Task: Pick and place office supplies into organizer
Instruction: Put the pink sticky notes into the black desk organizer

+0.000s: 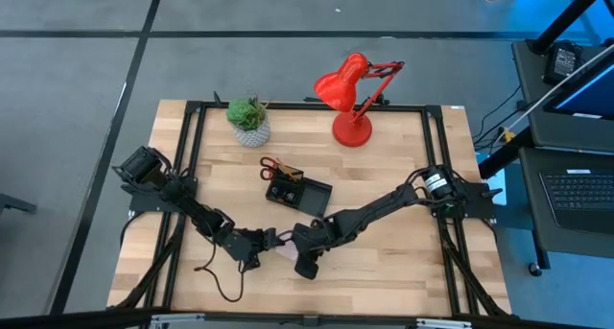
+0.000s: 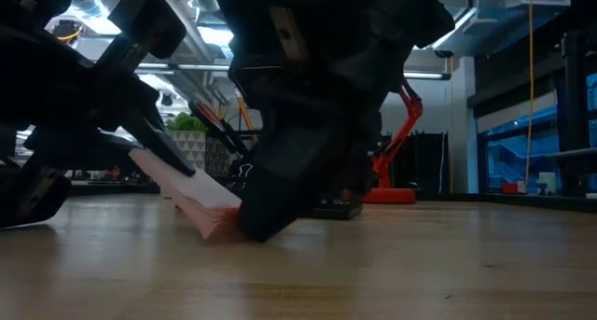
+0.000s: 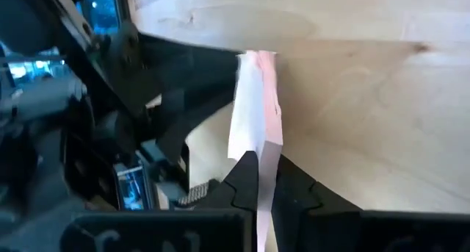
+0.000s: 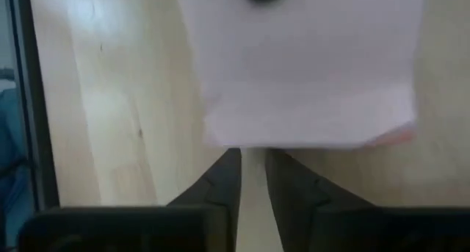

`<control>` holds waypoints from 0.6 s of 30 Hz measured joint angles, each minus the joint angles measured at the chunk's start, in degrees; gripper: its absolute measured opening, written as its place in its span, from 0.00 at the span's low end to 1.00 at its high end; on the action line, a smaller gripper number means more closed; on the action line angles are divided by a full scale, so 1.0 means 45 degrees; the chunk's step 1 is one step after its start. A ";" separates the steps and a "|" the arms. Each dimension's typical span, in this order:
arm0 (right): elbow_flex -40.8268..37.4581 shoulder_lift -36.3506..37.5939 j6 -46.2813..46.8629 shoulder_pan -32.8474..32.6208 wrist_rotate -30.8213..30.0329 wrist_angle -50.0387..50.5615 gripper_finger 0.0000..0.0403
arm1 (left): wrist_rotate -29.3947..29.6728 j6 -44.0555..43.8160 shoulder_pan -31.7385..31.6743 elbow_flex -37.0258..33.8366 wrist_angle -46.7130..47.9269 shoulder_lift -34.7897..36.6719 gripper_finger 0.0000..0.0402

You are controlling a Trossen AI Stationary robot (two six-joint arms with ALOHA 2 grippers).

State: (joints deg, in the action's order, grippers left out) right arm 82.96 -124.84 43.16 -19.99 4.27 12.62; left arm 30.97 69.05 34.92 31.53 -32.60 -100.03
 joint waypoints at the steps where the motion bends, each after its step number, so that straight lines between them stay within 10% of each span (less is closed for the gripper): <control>1: 0.0000 0.0022 -0.0009 0.0000 0.0113 0.0076 0.18 | 0.0094 -0.0072 0.0000 -0.0001 0.0005 0.0000 0.03; 8: 0.0002 0.0813 0.0023 -0.0021 0.0062 0.1614 0.20 | 0.0908 -0.0683 0.0010 0.0013 0.0042 -0.0017 0.02; 18: 0.0010 0.1866 -0.0014 -0.0471 -0.3399 0.3889 0.20 | 0.2049 -0.2960 0.0013 0.0074 0.0059 -0.0024 0.02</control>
State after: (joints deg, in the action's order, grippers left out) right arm 83.00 -116.44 43.10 -22.11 -11.03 30.12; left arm 40.19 55.73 34.97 31.86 -32.33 -100.14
